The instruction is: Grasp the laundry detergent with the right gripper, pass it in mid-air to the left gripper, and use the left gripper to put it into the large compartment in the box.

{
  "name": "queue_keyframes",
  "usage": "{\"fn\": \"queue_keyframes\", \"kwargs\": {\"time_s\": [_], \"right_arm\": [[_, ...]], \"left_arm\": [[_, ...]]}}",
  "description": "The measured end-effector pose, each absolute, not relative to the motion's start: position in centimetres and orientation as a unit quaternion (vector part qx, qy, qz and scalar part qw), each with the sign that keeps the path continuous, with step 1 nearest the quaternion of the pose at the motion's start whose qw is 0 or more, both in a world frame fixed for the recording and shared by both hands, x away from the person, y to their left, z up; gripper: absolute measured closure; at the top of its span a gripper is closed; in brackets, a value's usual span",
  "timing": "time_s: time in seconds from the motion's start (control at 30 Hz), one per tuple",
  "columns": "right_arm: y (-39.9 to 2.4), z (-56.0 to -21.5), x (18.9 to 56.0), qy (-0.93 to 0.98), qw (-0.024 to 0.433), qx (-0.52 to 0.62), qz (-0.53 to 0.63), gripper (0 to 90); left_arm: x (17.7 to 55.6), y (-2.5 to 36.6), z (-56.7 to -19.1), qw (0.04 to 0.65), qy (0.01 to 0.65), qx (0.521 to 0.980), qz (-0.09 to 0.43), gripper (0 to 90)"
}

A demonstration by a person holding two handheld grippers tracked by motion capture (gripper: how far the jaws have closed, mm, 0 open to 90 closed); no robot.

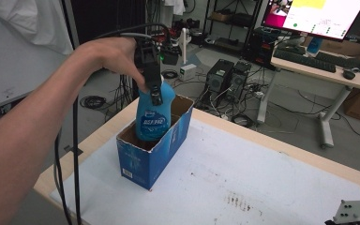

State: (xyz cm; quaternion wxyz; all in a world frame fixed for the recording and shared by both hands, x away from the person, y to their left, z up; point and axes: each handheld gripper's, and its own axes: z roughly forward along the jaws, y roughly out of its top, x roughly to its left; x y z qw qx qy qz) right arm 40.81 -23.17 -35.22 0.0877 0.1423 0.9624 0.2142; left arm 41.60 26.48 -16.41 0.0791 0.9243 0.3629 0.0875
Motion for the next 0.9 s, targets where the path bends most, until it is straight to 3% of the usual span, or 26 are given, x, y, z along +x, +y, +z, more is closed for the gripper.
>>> {"fn": "queue_keyframes", "kwargs": {"time_s": [0.43, 0.9], "right_arm": [[-23.2, -35.9, 40.8, 0.964, 0.086, 0.143, 0.207, 13.3], [-23.3, -36.4, 40.7, 0.965, 0.083, 0.144, 0.202, 13.3]], "left_arm": [[42.1, 26.6, -21.5, 0.063, 0.299, 0.949, 0.075, 38.2], [42.2, 27.4, -25.5, 0.065, 0.274, 0.958, 0.063, 38.1]]}}
